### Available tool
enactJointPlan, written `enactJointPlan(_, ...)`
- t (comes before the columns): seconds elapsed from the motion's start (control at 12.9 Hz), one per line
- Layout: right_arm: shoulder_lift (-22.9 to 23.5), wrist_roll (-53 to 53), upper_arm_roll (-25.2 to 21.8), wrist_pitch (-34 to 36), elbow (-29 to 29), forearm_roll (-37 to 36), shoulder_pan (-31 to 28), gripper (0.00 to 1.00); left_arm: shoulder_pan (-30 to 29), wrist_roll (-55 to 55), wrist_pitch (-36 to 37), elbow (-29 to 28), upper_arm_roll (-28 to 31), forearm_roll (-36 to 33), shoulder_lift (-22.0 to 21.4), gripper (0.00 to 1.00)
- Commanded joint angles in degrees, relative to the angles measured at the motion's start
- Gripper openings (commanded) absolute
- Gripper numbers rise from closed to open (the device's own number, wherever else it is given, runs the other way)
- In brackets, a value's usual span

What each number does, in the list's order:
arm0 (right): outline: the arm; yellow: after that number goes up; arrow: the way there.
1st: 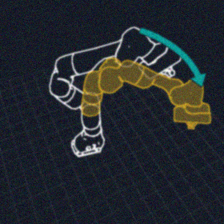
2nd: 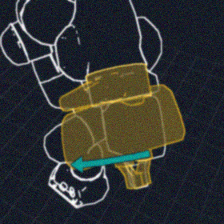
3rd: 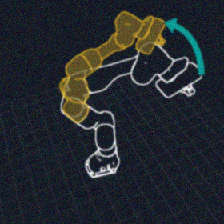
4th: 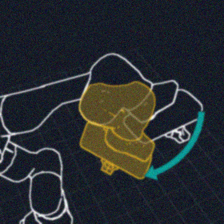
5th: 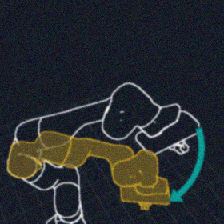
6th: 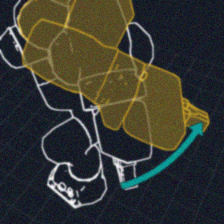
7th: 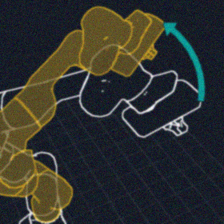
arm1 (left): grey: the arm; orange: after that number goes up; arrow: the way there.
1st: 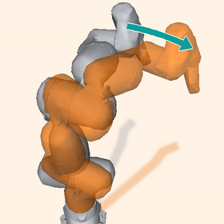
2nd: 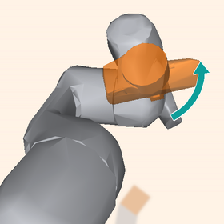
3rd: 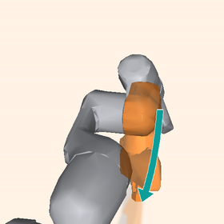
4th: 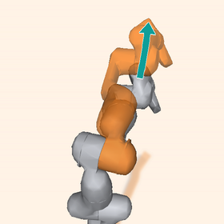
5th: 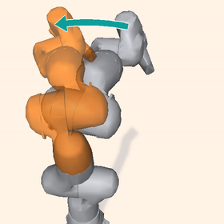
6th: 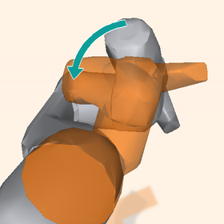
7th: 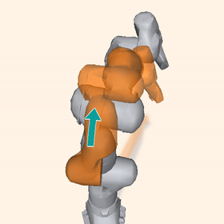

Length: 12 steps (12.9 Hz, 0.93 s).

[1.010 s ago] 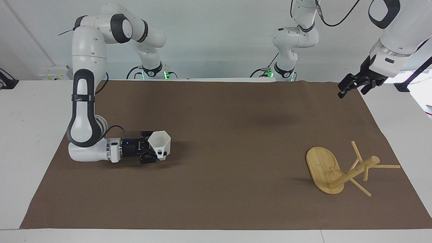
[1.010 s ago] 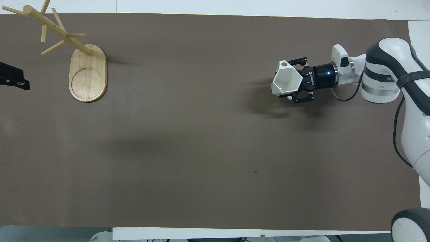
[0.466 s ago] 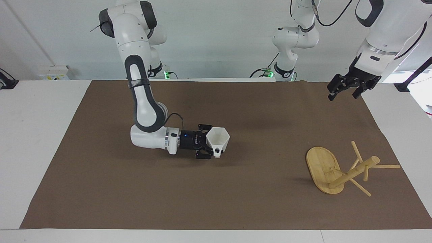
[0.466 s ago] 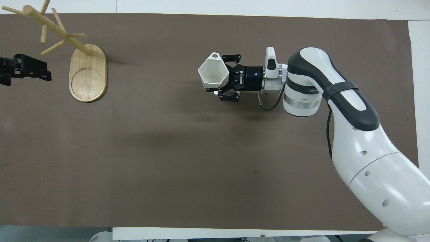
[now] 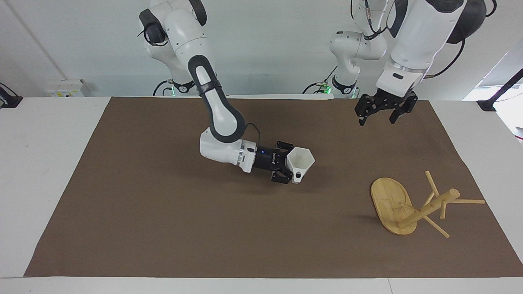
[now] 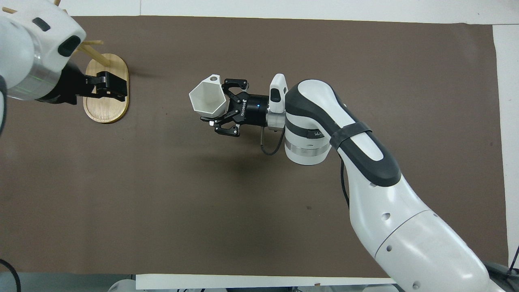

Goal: Hang cup on rack
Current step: 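Grasp the mug with the left gripper while the right gripper holds it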

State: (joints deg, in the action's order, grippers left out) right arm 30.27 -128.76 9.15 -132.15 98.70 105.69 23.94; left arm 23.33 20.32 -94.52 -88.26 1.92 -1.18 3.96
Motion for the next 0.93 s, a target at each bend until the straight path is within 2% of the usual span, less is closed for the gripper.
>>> enactJointPlan(0.0, -2.7, 1.1, -0.4, -2.7, 0.5, 1.0, 1.5, 0.11, 3.0, 7.0, -3.4, 2.1, 0.6, -1.5, 4.4, 1.00)
enactJointPlan(0.08, -5.6, 1.5, -0.4, -8.6, 1.2, 1.0, 4.3, 0.11, 4.5, 7.8, -3.0, 5.6, 0.7, -2.5, 8.9, 1.00)
enactJointPlan(0.23, -7.3, 1.8, -0.3, -13.4, 1.3, 1.1, 6.2, 0.11, 5.8, 8.2, -3.2, 6.3, 0.7, -2.5, 10.7, 1.00)
enactJointPlan(0.54, -7.4, 1.9, -0.4, -13.5, 1.4, 1.1, 6.3, 0.11, 7.5, 9.8, -2.1, 7.1, 0.9, -2.6, 11.8, 1.00)
enactJointPlan(0.85, -7.3, 1.9, -0.4, -13.7, 1.4, 1.1, 6.3, 0.11, 7.5, 9.8, 3.6, 10.8, 0.8, -2.6, 12.7, 1.00)
